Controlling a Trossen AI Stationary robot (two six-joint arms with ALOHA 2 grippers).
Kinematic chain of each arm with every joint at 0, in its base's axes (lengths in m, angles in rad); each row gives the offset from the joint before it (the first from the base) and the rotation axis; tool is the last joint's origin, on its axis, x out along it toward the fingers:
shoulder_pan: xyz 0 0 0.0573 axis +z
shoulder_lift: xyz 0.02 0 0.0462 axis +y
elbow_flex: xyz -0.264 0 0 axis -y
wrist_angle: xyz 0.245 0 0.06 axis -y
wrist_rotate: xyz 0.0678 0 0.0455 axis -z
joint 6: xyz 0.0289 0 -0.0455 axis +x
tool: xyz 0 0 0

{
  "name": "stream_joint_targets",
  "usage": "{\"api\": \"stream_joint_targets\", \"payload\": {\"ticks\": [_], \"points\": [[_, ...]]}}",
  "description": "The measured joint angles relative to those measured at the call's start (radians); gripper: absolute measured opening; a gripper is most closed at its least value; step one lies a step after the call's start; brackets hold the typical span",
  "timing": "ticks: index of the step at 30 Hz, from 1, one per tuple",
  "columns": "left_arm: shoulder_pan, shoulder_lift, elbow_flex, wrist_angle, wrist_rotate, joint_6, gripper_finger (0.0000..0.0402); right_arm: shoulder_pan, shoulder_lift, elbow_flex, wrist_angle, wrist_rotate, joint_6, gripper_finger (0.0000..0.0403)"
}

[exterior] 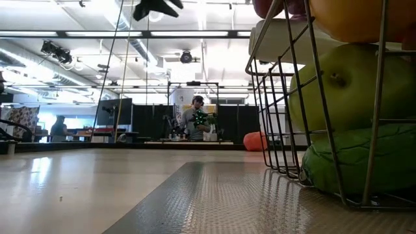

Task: Build produce basket
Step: Put the lime into the wire basket

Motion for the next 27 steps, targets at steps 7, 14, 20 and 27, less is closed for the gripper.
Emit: {"api": "stream_joint_targets", "payload": {"ticks": [7,14,20,27], "points": [[-0.079,0.074,0.0,0.124,0.0,-0.104,0.0126,0.213,-0.029,0.0,-0.143,0.018,0.164,0.0336],[-0.201,0.114,0.0,0.25,-0.022,-0.209,0.0126,0.436,-0.014,-0.001,-0.228,0.092,0.336,0.0339],[-0.29,0.124,0.0,0.283,-0.059,-0.289,0.0126,0.567,0.008,-0.002,-0.225,0.247,0.413,0.0342],[-0.367,0.13,0.0,0.32,-0.118,-0.389,0.0126,0.593,0.037,-0.002,-0.171,0.352,0.392,0.0388]]}}
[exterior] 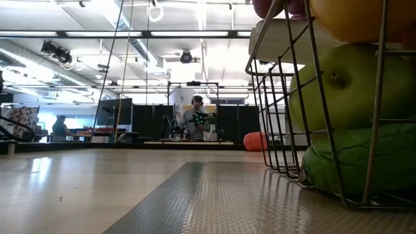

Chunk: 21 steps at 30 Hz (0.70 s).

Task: Build produce basket
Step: Put the lime into the wire basket, then put the tangerine into the wire basket

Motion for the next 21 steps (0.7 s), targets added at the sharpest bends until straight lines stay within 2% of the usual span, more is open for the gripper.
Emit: {"api": "stream_joint_targets", "payload": {"ticks": [9,15,21], "points": [[-0.072,-0.001,0.0,0.08,-0.067,-0.061,0.0126,0.001,0.034,0.0,0.072,0.018,-0.074,0.0398],[-0.072,-0.001,0.0,0.085,-0.074,-0.064,0.0126,-0.015,0.03,0.0,0.061,0.099,-0.079,0.0397],[-0.053,-0.001,0.0,0.084,-0.072,-0.052,0.0126,-0.103,0.001,0.0,0.056,0.177,-0.112,0.0399]]}}
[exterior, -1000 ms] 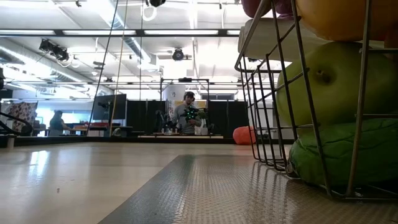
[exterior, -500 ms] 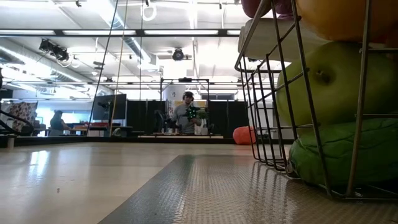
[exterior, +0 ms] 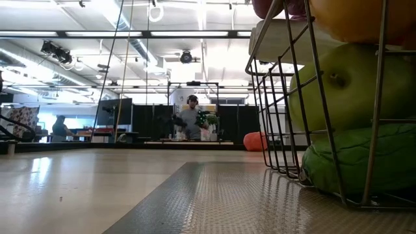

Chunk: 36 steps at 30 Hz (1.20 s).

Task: Build produce basket
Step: Put the tangerine into the wire basket

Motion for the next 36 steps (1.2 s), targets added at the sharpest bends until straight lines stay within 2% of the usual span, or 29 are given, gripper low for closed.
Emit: {"api": "stream_joint_targets", "payload": {"ticks": [6,12,15,24,31,36], "points": [[0.048,0.016,0.0,-0.037,-0.051,-0.018,0.0126,-0.16,-0.03,0.0,-0.044,0.042,-0.027,0.0398],[0.147,0.057,0.0,-0.049,-0.042,-0.019,0.0126,-0.35,-0.032,0.0,-0.042,0.022,-0.157,0.0398],[0.218,0.06,0.0,-0.076,-0.002,0.004,0.0126,-0.454,-0.032,0.0,-0.03,0.021,-0.204,0.0398],[0.429,0.055,0.0,-0.161,0.223,0.255,0.0126,-0.75,-0.017,0.0,0.055,-0.019,-0.332,0.0398],[0.508,0.055,0.0,-0.423,0.239,0.527,0.0126,-0.919,0.029,0.0,0.083,-0.106,-0.417,0.0398],[0.559,0.06,0.0,-0.545,0.229,0.606,0.0146,-0.989,0.063,0.0,0.108,-0.179,-0.499,0.0398]]}}
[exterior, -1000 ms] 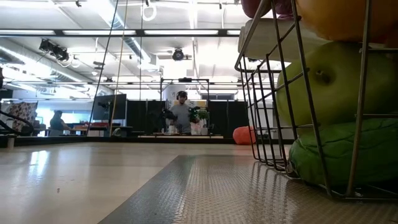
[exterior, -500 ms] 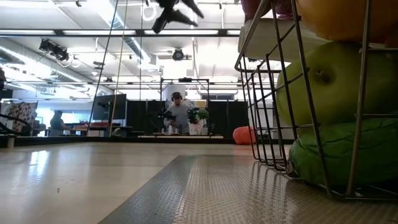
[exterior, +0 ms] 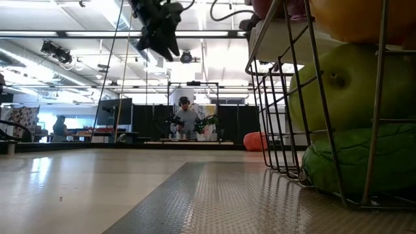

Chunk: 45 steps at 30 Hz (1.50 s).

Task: Build produce basket
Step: Put the tangerine into the wire basket

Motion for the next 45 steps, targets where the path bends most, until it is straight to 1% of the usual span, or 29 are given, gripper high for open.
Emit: {"api": "stream_joint_targets", "payload": {"ticks": [2,4,7,10,12,14,18,23,26,30,38,41,45], "points": [[0.019,0.002,0.0,-0.006,0.006,0.062,0.0171,-0.02,0.018,0.0,0.022,-0.015,-0.043,0.0398],[0.043,0.005,0.0,0.006,0.023,0.076,0.0206,-0.04,0.039,0.0,0.057,-0.031,-0.095,0.0398],[0.076,0.02,-0.002,0.003,0.037,0.072,0.0274,-0.076,0.072,0.0,0.086,-0.066,-0.166,0.0398],[0.102,0.029,-0.002,-0.011,0.036,0.055,0.034,-0.111,0.104,0.0,0.097,-0.096,-0.189,0.0398],[0.117,0.031,-0.002,-0.023,0.035,0.028,0.0375,-0.135,0.126,0.0,0.113,-0.12,-0.225,0.0398],[0.129,0.031,-0.003,-0.027,0.023,0.002,0.0393,-0.155,0.145,0.0,0.109,-0.134,-0.254,0.0398],[0.146,0.031,-0.003,0.003,-0.003,-0.013,0.0392,-0.198,0.182,0.0,0.102,-0.177,-0.266,0.0398],[0.167,0.031,-0.003,0.036,-0.037,-0.017,0.0394,-0.244,0.22,0.0,0.106,-0.193,-0.279,0.0398],[0.185,0.031,-0.003,0.045,-0.041,-0.033,0.0394,-0.267,0.228,0.0,0.112,-0.229,-0.28,0.0398],[0.204,0.031,-0.003,0.053,-0.042,-0.035,0.0394,-0.285,0.229,0.0,0.128,-0.234,-0.28,0.0398],[0.227,0.037,-0.003,0.107,-0.045,-0.037,0.0394,-0.292,0.228,0.0,0.131,-0.233,-0.291,0.0398],[0.226,0.062,-0.003,0.157,-0.045,-0.061,0.0394,-0.291,0.228,0.0,0.126,-0.205,-0.308,0.0398],[0.223,0.131,-0.003,0.242,0.012,-0.091,0.0394,-0.292,0.228,0.0,0.078,-0.16,-0.331,0.0398]]}}
